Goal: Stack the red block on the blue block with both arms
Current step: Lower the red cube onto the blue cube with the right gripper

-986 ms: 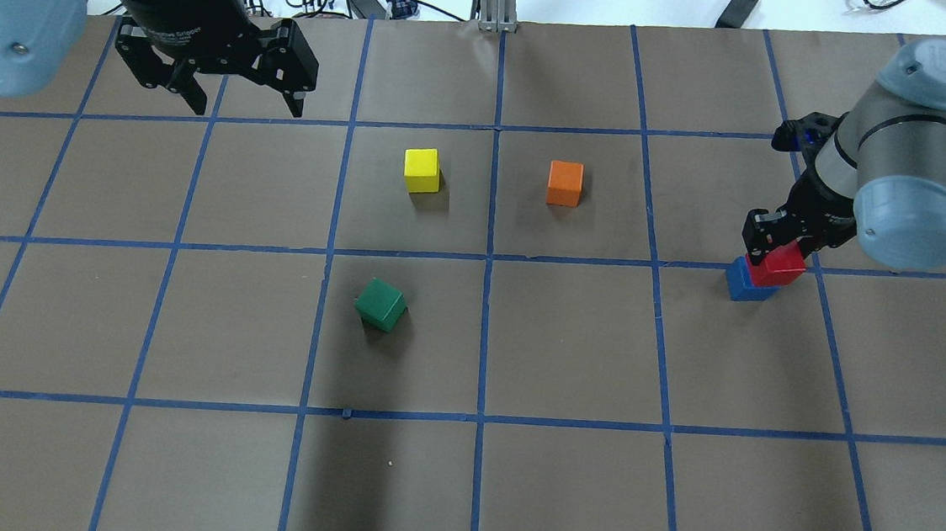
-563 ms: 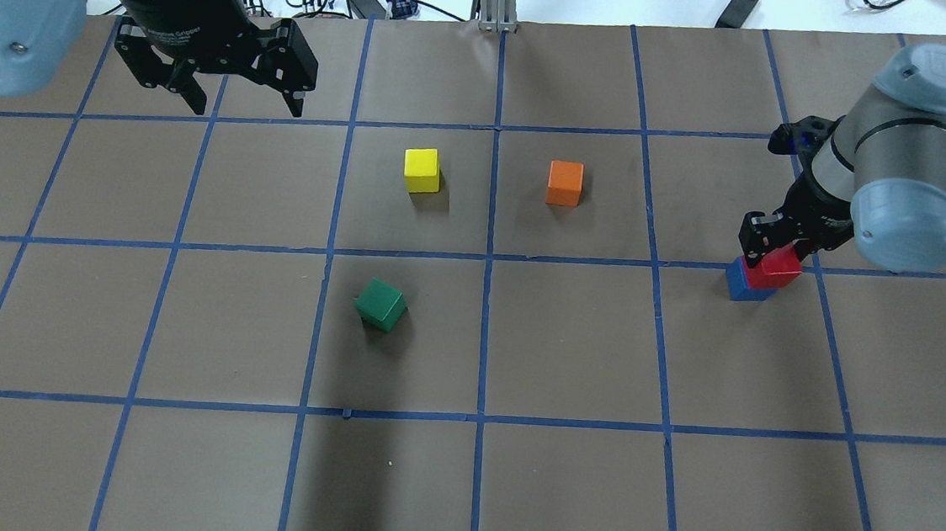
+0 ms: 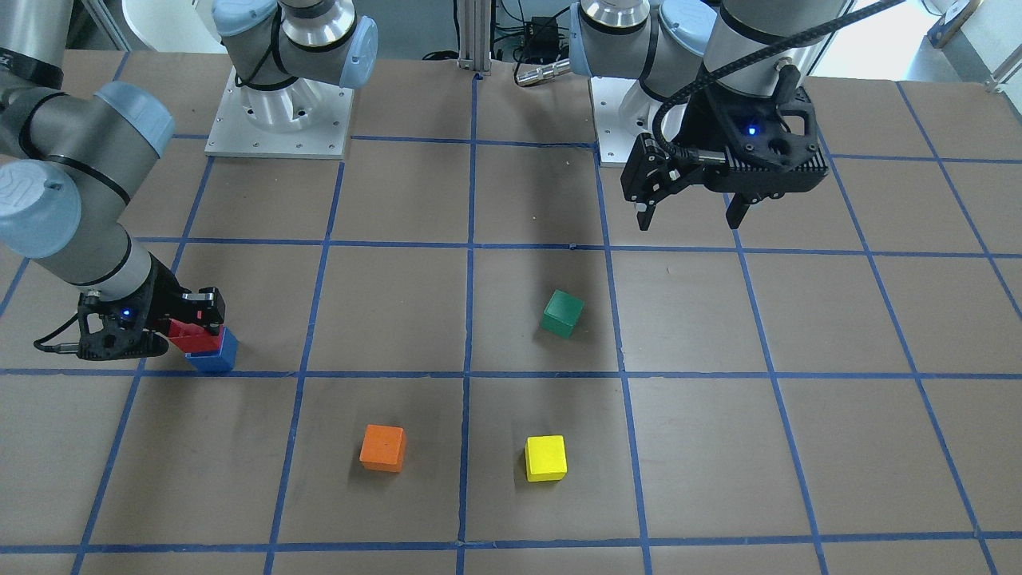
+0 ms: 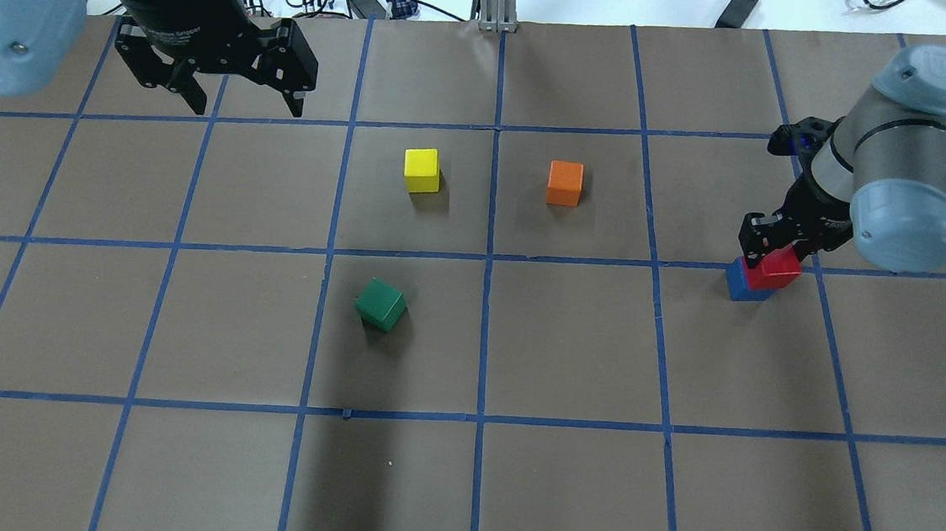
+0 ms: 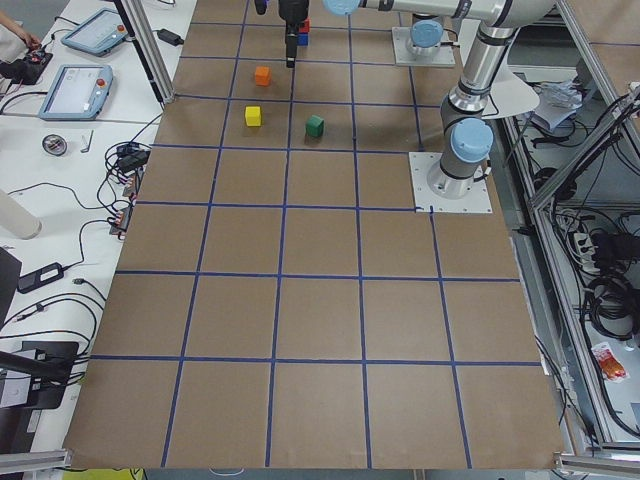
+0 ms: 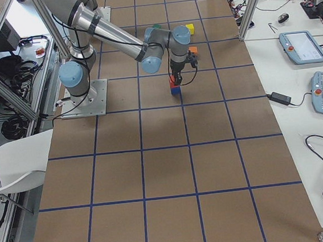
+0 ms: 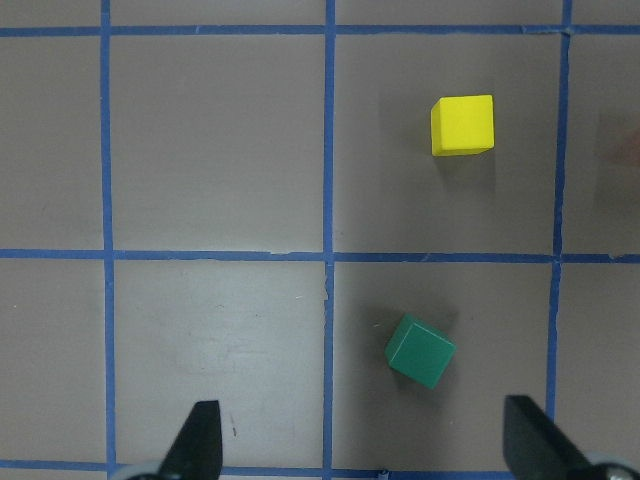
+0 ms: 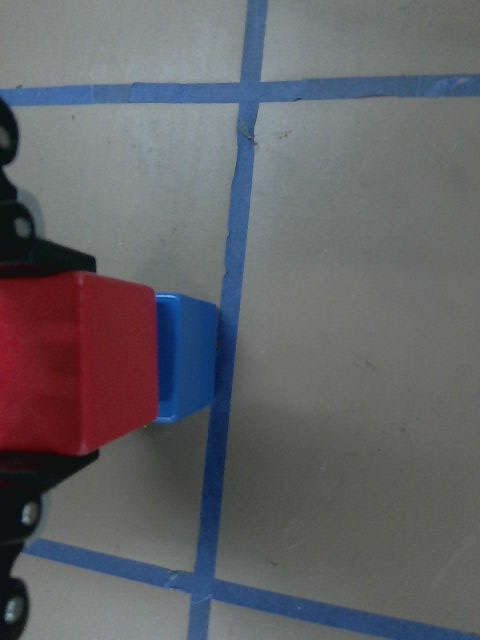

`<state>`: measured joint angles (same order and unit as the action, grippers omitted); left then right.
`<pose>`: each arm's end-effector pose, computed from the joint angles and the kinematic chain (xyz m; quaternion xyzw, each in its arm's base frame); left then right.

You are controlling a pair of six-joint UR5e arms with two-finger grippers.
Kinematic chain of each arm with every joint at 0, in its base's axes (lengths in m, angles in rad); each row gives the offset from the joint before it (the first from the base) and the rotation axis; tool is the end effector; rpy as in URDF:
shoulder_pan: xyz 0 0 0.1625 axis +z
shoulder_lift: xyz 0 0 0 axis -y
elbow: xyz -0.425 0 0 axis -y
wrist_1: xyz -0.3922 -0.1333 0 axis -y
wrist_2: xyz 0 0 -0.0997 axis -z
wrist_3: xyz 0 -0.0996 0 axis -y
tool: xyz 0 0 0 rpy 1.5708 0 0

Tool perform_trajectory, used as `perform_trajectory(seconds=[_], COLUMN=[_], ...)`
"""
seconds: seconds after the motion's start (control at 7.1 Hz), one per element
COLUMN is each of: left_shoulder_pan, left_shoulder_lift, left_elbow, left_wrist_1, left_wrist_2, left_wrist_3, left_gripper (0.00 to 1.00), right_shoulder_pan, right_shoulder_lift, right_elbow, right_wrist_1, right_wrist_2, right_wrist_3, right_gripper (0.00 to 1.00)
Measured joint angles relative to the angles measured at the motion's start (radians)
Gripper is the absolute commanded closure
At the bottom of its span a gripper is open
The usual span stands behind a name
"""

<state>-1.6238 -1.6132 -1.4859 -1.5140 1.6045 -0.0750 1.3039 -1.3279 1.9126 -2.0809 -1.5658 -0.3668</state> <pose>-0.1573 -0.5113 0.5146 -0.0118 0.9986 -0.0506 0.0136 -0.0084 -0.5381 0.2518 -0.0498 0.9981 0.0347 0.0140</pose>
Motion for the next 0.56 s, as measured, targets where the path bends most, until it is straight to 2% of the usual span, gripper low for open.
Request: perform_trajectory(seconds=[0.14,0.28,0.42,0.56], left_shoulder_pan=[0.0,-0.001,-0.001,-0.001], left_shoulder_lift=[0.0,0.0,0.0,0.0], left_elbow=[0.0,0.001,0.001,0.001], left_wrist_1=[0.0,0.0,0.0,0.0], left_wrist_2=[0.0,0.0,0.0,0.0], left_wrist_3=[0.0,0.0,0.0,0.0], left_gripper=[0.0,0.0,0.0,0.0], right_shoulder_pan=[0.0,0.0,0.0,0.0], right_shoulder_lift=[0.005,0.006,0.007,0.007], right_elbow=[0.0,0.0,-0.001,-0.001], right_wrist_1=[0.0,-0.001,-0.001,-0.001], right_wrist_2=[0.0,0.0,0.0,0.0], right_wrist_3=[-0.001,-0.001,-0.001,0.001], right_gripper=[0.65,0.27,0.0,0.0])
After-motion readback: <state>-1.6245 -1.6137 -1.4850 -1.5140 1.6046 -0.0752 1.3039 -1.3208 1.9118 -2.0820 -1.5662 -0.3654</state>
